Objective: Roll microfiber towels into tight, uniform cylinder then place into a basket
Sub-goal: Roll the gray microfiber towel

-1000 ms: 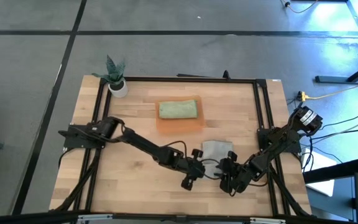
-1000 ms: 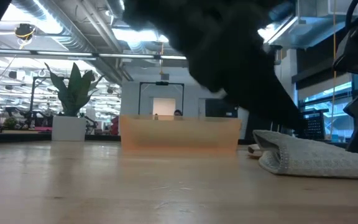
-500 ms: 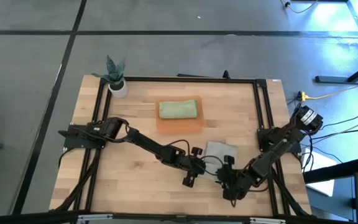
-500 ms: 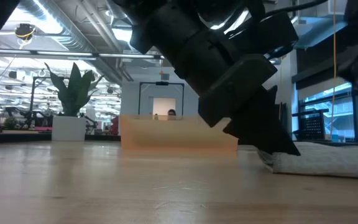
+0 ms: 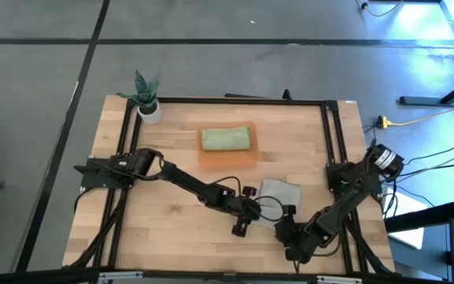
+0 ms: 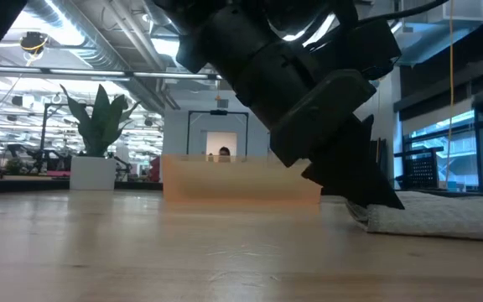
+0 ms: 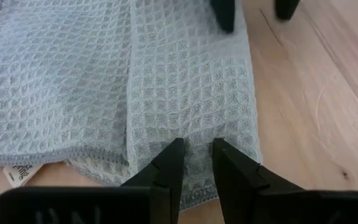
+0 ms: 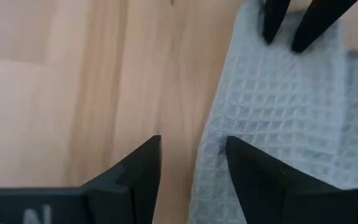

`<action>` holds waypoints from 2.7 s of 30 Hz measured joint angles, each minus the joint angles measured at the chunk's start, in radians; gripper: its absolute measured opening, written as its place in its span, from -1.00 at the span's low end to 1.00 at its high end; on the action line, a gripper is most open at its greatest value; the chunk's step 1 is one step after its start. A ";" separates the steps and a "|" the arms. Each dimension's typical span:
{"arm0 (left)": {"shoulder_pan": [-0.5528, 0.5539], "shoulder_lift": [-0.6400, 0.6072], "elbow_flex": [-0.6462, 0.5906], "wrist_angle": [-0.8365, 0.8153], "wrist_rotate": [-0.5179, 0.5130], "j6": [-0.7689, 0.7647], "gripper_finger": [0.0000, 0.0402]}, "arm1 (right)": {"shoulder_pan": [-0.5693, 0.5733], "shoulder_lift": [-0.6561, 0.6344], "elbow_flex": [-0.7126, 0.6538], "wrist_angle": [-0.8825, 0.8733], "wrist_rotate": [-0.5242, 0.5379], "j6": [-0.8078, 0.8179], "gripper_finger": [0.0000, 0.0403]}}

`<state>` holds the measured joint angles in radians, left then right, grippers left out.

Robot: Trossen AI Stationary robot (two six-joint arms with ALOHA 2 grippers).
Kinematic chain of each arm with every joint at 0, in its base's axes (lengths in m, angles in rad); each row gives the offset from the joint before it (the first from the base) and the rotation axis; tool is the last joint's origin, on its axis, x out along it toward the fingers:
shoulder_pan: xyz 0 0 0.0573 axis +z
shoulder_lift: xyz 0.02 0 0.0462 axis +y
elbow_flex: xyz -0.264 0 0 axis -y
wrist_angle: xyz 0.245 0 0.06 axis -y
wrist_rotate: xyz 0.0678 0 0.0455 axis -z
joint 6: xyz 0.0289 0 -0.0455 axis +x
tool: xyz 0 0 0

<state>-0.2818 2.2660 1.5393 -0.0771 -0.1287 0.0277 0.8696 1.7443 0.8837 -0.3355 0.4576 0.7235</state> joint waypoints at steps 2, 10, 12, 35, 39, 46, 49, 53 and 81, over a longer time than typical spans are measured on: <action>0.000 0.000 0.000 -0.001 0.009 0.000 -0.63 | 0.000 0.032 0.000 0.002 -0.002 0.001 -0.10; 0.002 0.001 -0.001 -0.002 0.016 -0.025 -0.63 | 0.003 0.076 0.005 0.003 0.051 0.032 -0.10; 0.002 0.001 -0.001 -0.003 0.018 -0.026 -0.63 | 0.003 0.076 0.003 -0.003 0.065 0.044 -0.10; 0.003 0.002 -0.001 -0.004 0.046 -0.026 -0.63 | -0.023 0.082 0.001 -0.106 0.144 0.158 -0.47; 0.003 0.002 -0.002 -0.004 0.046 -0.026 -0.63 | -0.024 0.082 -0.001 -0.117 0.151 0.157 -0.80; 0.002 0.002 -0.002 -0.004 0.046 -0.025 -0.63 | -0.024 0.081 0.000 -0.112 0.142 0.178 -0.92; 0.002 -0.003 -0.003 -0.008 0.041 -0.025 -0.63 | -0.025 0.079 0.012 -0.116 0.101 0.183 -0.96; 0.000 -0.018 -0.002 -0.033 0.040 -0.025 -0.63 | -0.025 0.082 0.063 -0.153 0.055 0.174 -0.97; -0.027 -0.135 0.000 -0.249 -0.076 -0.016 -0.63 | -0.035 0.082 0.336 -0.510 -0.089 0.231 -0.96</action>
<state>-0.3088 2.1311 1.5391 -0.3260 -0.2047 0.0113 0.8346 1.8260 1.2195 -0.8451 0.3681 0.9542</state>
